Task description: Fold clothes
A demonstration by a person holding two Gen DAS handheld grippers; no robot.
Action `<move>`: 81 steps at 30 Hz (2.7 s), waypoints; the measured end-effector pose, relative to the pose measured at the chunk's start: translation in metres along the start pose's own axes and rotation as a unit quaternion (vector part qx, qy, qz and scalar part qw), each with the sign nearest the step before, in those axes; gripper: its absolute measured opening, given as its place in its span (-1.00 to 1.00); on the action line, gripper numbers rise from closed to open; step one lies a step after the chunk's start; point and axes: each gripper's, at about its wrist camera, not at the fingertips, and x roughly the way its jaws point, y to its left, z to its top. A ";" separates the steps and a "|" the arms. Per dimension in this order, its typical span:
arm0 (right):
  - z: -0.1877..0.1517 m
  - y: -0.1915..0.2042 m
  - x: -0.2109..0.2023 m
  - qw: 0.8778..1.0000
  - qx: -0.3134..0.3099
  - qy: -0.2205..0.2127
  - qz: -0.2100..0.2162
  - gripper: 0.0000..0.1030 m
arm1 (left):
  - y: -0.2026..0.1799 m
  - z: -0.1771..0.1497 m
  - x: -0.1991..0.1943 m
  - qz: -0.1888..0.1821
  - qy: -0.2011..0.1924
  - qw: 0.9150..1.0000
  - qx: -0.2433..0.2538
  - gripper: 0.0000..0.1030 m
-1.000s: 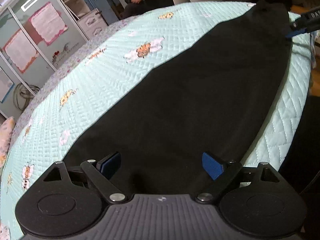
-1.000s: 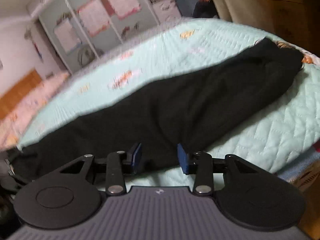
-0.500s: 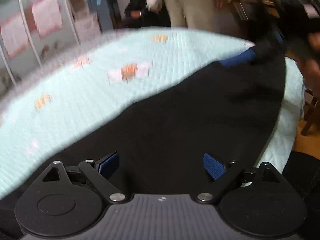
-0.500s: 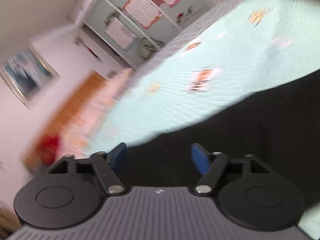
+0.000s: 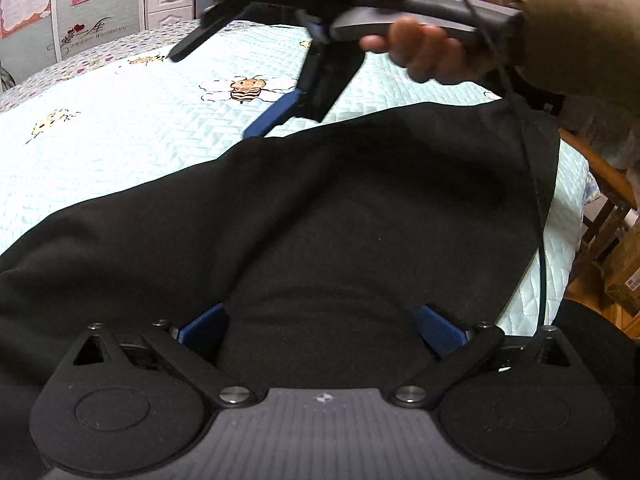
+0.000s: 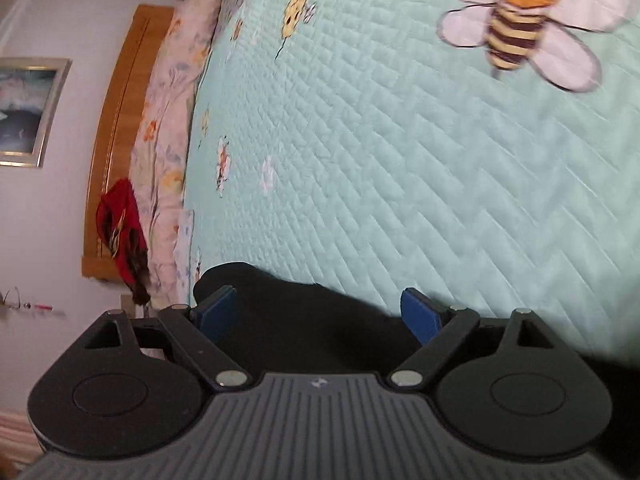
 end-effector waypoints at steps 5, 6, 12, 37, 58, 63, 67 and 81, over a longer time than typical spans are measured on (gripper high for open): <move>0.008 0.004 0.023 0.999 -0.002 0.047 -0.014 0.73 | -0.002 0.002 -0.001 -0.002 -0.004 1.000 0.002 0.98; 0.006 0.005 0.027 0.998 -0.005 0.057 -0.015 0.73 | -0.003 0.002 -0.001 -0.002 -0.005 1.000 0.002 0.98; -0.021 0.026 0.016 0.996 -0.040 0.072 0.027 0.75 | -0.006 0.004 -0.001 -0.003 -0.006 1.000 0.003 0.98; -0.078 0.047 0.048 0.989 -0.132 0.073 -0.003 0.92 | -0.015 0.013 0.003 0.013 0.005 1.000 0.014 0.99; -0.023 0.050 0.034 0.998 -0.054 0.016 0.038 0.91 | -0.018 0.020 0.003 0.005 -0.006 1.000 0.016 0.99; -0.064 0.048 -0.001 0.993 -0.107 0.010 -0.049 0.91 | -0.013 0.011 -0.005 0.005 -0.009 1.000 0.017 0.99; -0.096 0.046 -0.004 0.976 -0.179 -0.025 -0.118 0.91 | -0.016 0.010 -0.002 0.006 -0.009 1.000 0.018 0.99; -0.106 0.035 0.001 0.969 -0.239 0.020 -0.063 0.90 | -0.017 0.010 0.000 0.008 -0.010 1.000 0.022 0.99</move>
